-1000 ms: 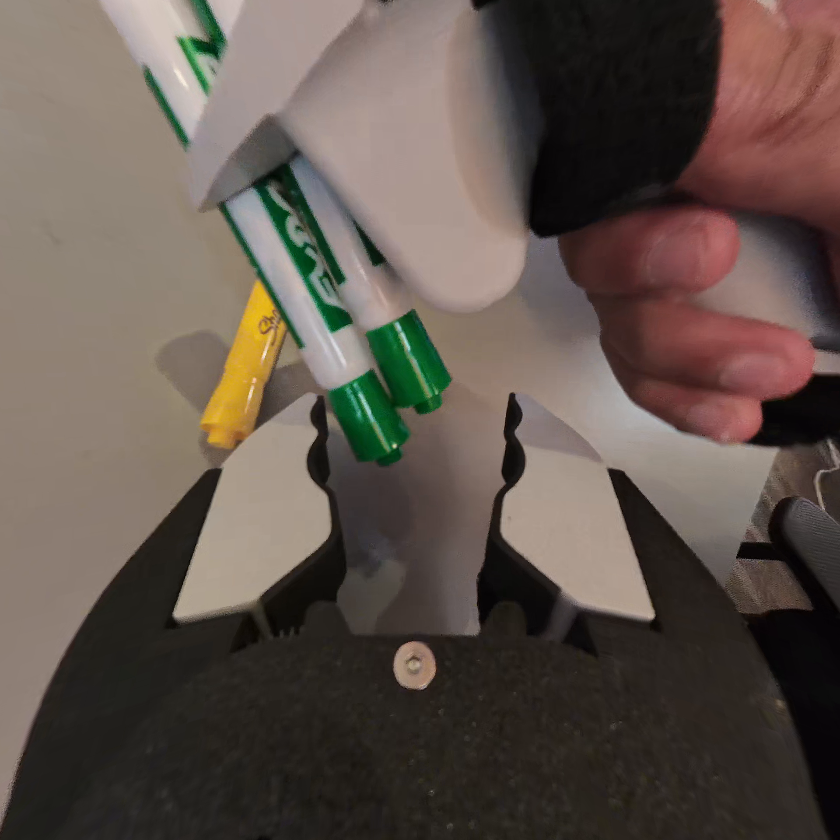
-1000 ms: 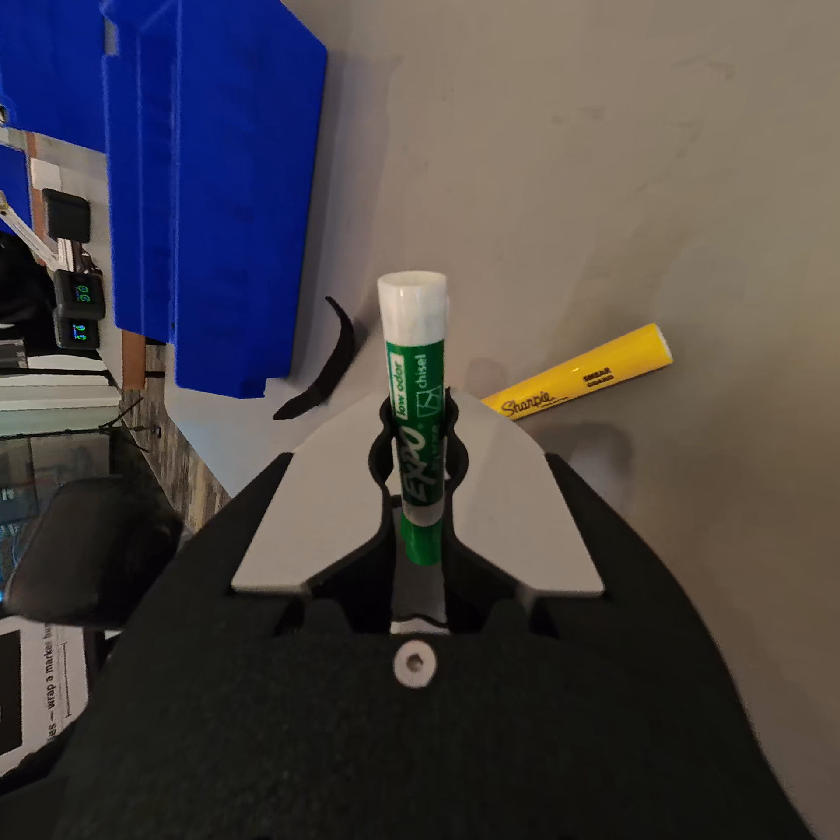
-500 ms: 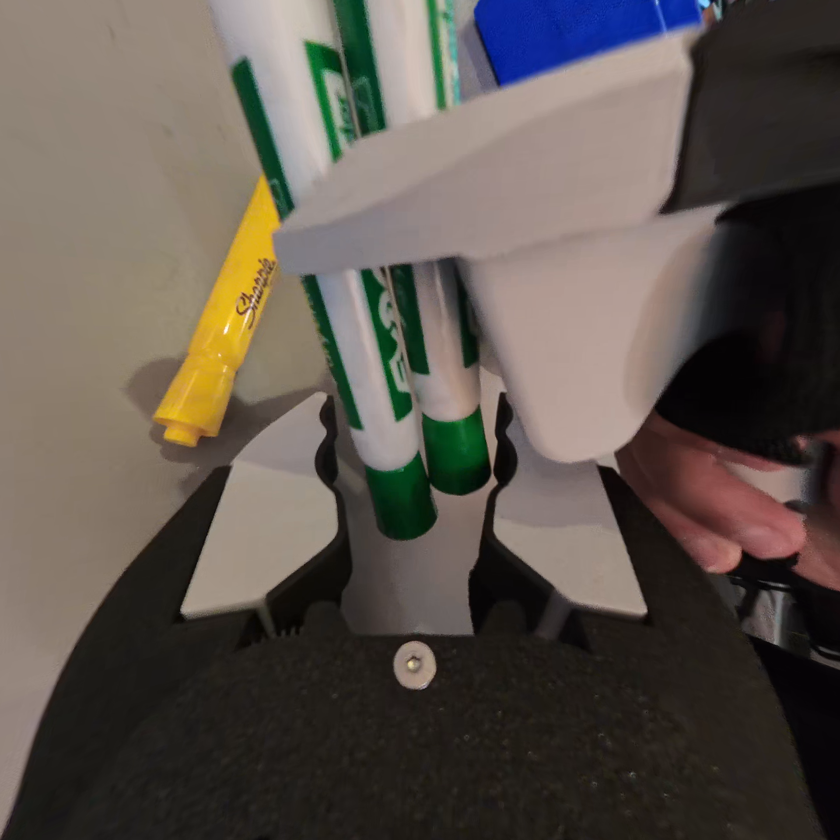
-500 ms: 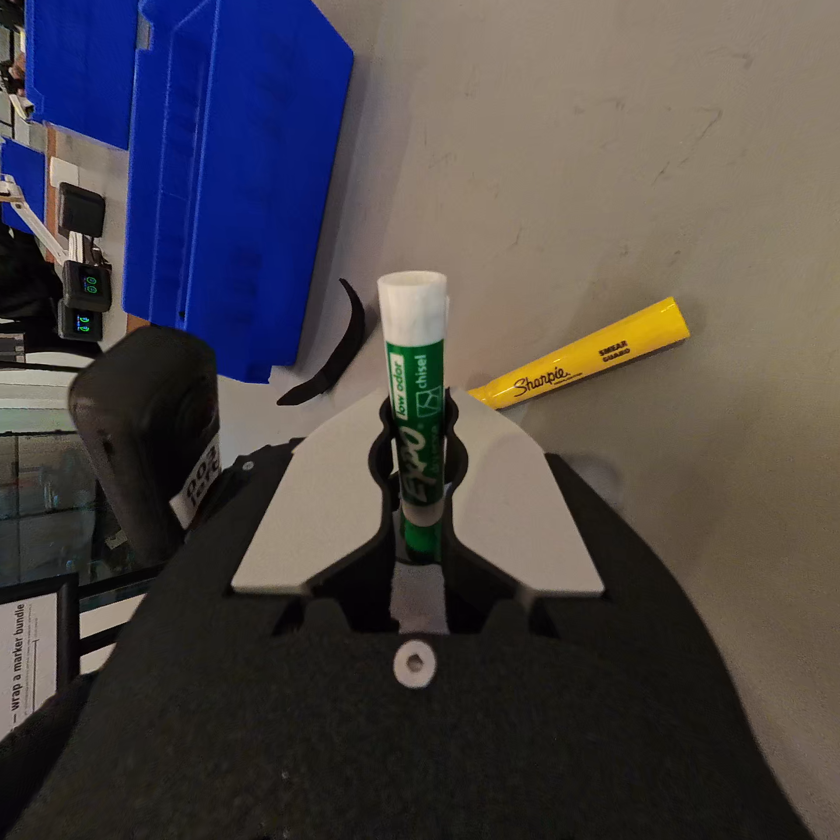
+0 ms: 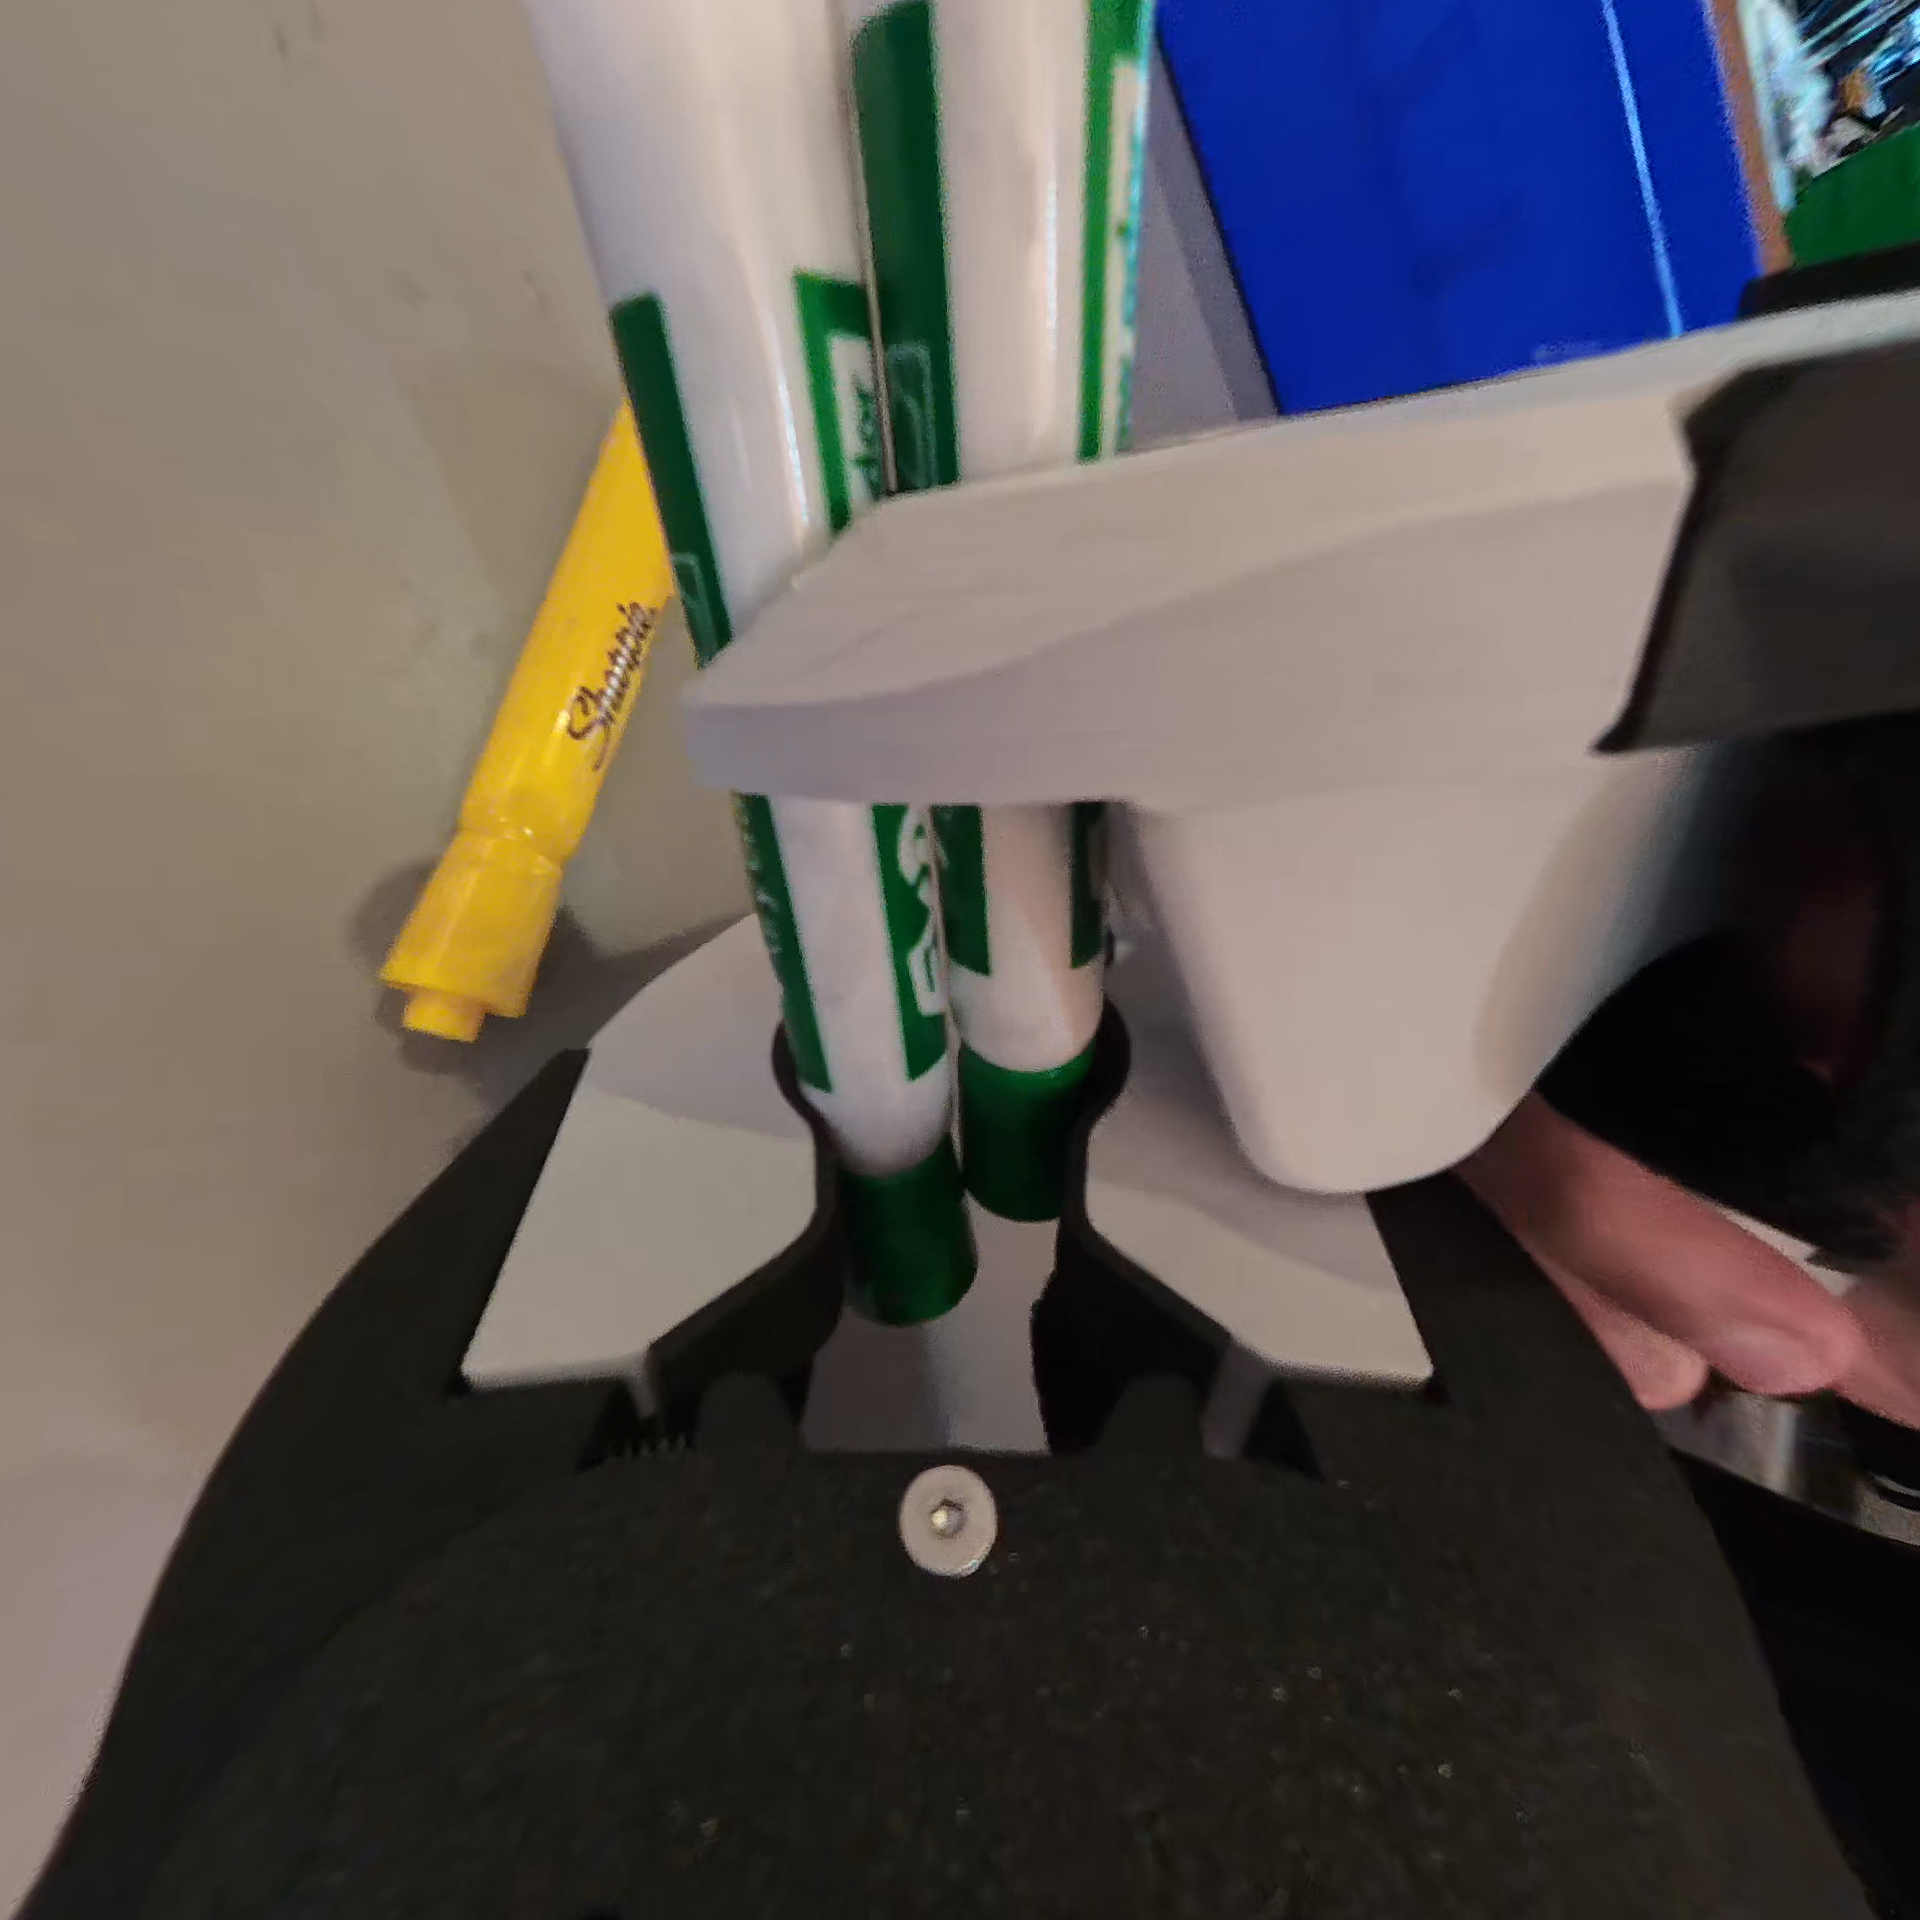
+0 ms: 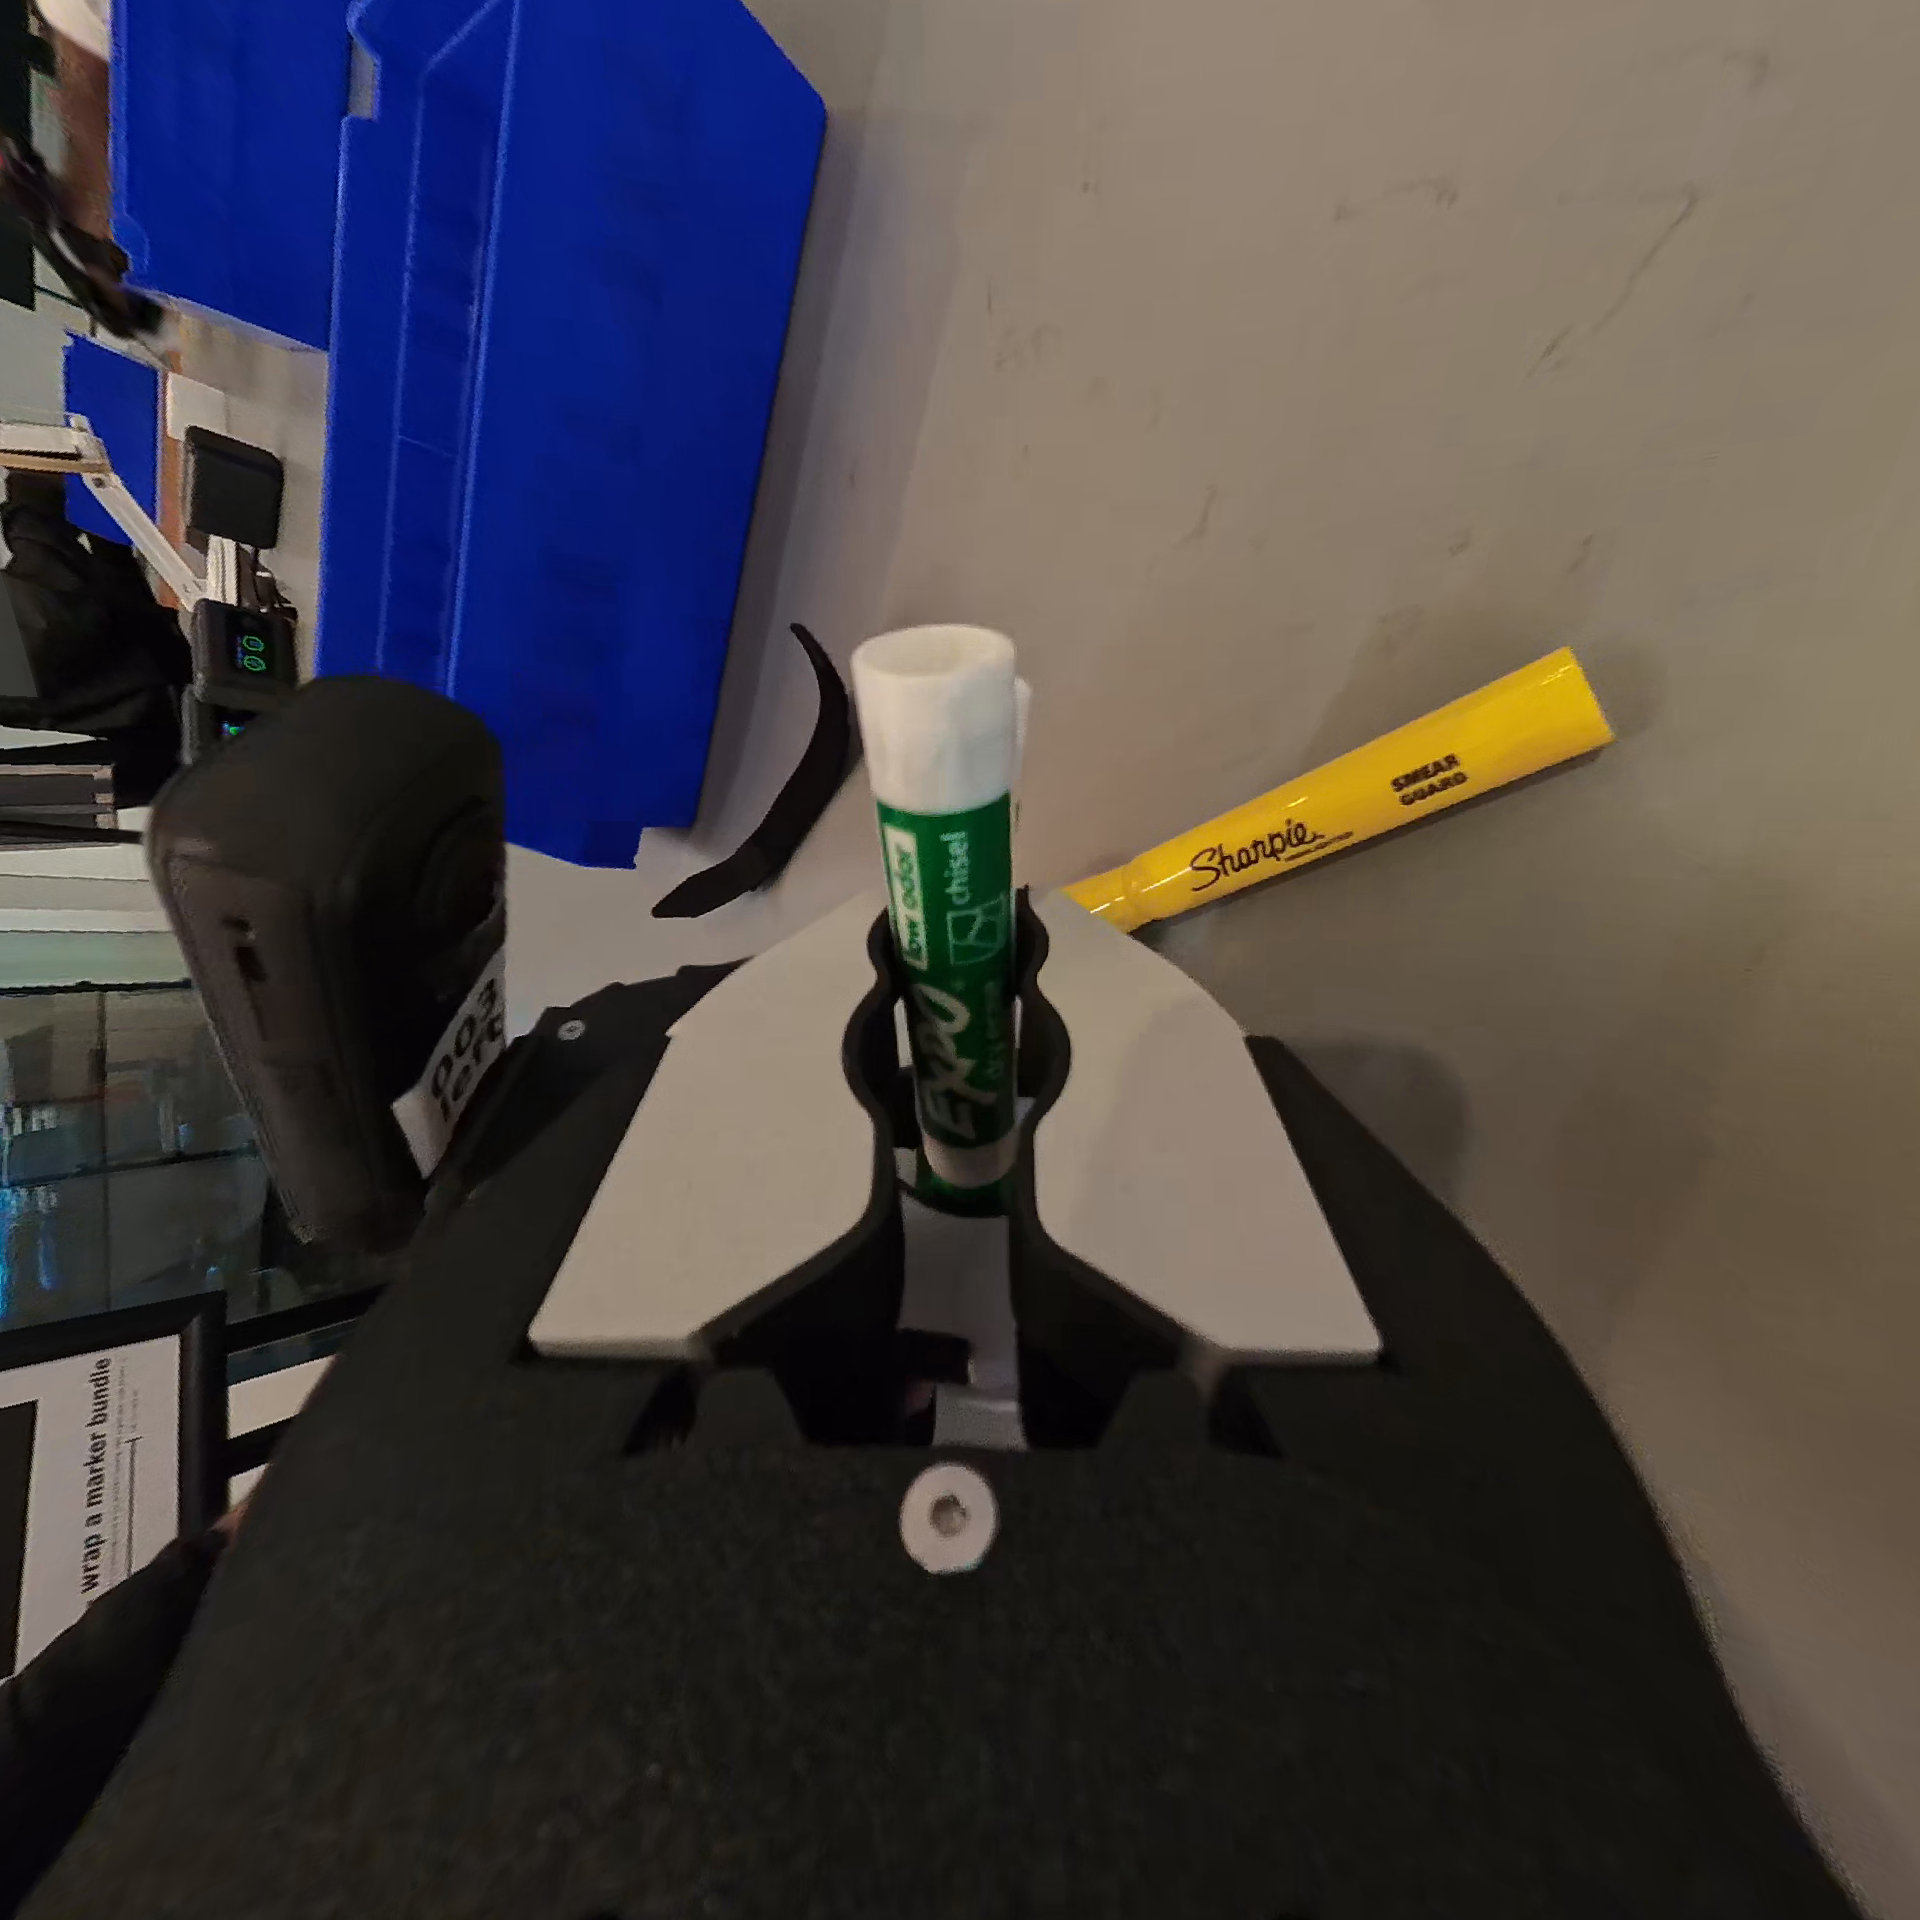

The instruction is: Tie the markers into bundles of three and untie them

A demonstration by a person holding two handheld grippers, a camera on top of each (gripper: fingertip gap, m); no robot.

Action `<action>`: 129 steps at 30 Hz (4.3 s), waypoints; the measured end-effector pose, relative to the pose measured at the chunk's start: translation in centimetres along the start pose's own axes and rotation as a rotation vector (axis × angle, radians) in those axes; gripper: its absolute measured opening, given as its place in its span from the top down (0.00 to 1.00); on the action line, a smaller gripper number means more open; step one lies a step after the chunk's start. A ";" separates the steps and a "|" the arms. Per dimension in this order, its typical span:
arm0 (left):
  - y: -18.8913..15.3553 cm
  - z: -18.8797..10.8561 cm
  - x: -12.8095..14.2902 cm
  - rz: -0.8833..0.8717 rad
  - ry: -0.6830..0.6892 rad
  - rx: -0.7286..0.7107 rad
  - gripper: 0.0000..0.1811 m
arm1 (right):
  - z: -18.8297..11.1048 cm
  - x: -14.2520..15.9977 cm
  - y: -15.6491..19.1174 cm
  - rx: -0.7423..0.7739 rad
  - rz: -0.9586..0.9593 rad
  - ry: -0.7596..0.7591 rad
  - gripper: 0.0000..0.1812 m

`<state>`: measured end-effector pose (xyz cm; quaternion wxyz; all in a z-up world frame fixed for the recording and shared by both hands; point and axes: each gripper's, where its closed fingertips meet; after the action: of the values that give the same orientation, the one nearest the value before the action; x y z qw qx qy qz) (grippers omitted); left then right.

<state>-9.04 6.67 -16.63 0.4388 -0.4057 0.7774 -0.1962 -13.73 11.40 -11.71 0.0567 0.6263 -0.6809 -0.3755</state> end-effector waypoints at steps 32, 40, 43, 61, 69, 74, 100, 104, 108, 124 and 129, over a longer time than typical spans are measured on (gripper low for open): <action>1.5 -1.2 1.9 0.153 0.170 -0.070 0.78 | -0.3 0.4 -0.7 -0.141 0.011 0.002 0.89; 1.2 -1.1 1.8 0.153 0.163 -0.052 0.78 | -0.6 0.2 -0.3 -0.134 -0.009 -0.014 0.89; 1.2 -1.2 1.6 0.150 0.156 -0.050 0.78 | -0.8 -0.2 -0.2 -0.130 -0.018 -0.040 0.90; 1.3 -1.0 2.3 0.164 0.134 -0.067 0.76 | -1.0 -0.4 -0.5 -0.098 0.006 -0.079 0.90; 2.1 -1.4 1.8 0.242 0.099 -0.188 0.69 | -1.3 -0.4 0.7 -0.110 -0.004 -0.086 0.89; 2.8 -1.7 1.7 0.255 0.109 -0.256 0.71 | -1.5 -0.4 0.9 -0.110 0.006 -0.113 0.90; 1.0 -1.0 1.3 0.295 0.137 -0.209 0.77 | -2.5 0.1 -0.1 -0.129 0.023 -0.132 0.90; 0.8 -1.2 1.6 0.285 0.124 -0.198 0.69 | -2.7 -0.5 -0.2 -0.120 0.012 -0.148 0.90; 1.0 -1.7 2.3 0.266 0.116 -0.187 0.67 | -3.0 -0.7 -0.1 -0.139 0.027 -0.152 0.90; 1.1 -2.0 3.4 0.312 0.139 -0.194 0.76 | -3.3 -1.2 0.2 -0.142 0.024 -0.177 0.90; 1.2 -1.9 3.4 0.312 0.148 -0.197 0.76 | -3.4 -1.3 0.1 -0.139 0.019 -0.184 0.90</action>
<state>-12.15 4.62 -18.19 0.3634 -0.3059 0.8765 -0.0780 -11.73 11.06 -8.72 0.0410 0.5771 -0.6616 -0.4770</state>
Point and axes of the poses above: each gripper's, where its closed fingertips meet, z out along the fingers, x out of its underside, y = z × x across the jaws, and after that the axes turned 8 degrees about x, right-handed
